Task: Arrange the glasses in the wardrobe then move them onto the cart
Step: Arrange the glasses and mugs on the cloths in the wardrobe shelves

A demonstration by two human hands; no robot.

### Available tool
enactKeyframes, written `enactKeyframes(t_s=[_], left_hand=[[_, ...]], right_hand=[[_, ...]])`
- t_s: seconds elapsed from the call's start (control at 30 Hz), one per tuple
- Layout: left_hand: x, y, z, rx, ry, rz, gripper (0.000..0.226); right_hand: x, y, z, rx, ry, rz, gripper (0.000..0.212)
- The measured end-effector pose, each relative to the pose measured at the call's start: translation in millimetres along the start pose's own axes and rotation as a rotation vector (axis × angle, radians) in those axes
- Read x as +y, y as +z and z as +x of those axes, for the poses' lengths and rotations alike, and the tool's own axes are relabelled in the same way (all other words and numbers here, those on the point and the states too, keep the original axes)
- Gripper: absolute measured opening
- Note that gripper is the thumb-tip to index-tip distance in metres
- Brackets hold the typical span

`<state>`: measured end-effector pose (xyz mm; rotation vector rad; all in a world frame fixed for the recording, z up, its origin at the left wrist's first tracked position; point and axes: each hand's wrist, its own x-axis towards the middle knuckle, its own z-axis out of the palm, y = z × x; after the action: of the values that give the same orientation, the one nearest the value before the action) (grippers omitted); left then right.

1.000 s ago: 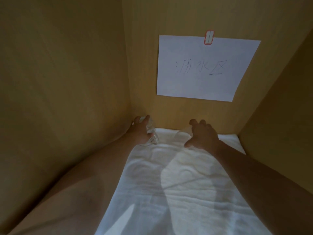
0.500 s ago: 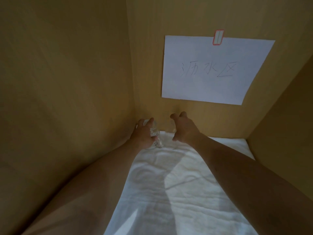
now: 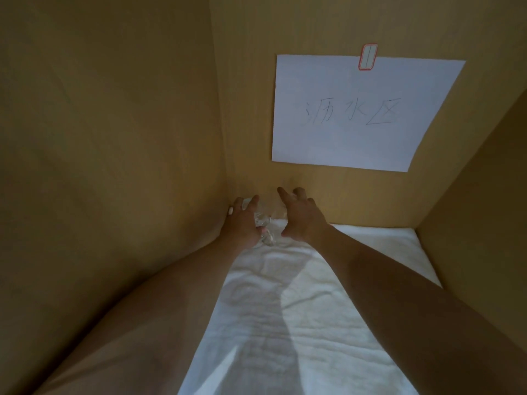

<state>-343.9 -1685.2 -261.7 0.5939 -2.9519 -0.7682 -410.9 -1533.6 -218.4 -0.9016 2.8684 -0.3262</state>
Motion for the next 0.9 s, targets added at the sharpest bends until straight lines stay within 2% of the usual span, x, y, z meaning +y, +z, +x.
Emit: enactKeyframes(t_s=[0.13,0.33,0.7,0.9], left_hand=[[5.0,-4.1,-7.7,0.036,-0.03,0.073,0.086],[25.9,-20.6,-44.2,0.08,-0.044,0.105,0.084],[87.7,-30.9,-166.1,0.219,-0.005,0.112,0.083],[109.6,-36.9,-249.2,0.295,-0.011,0.154,0.072]], right_hand=[[11.8,-1.7,-18.9,0.03,0.06,0.041,0.11],[24.6,-14.9,-64.7,0.062,0.103,0.04,0.099],[31.6,-48.1,-190.5,0.114,0.0,0.039,0.092],[34.6,-49.3,-261.3,0.086,-0.054,0.02,0.09]])
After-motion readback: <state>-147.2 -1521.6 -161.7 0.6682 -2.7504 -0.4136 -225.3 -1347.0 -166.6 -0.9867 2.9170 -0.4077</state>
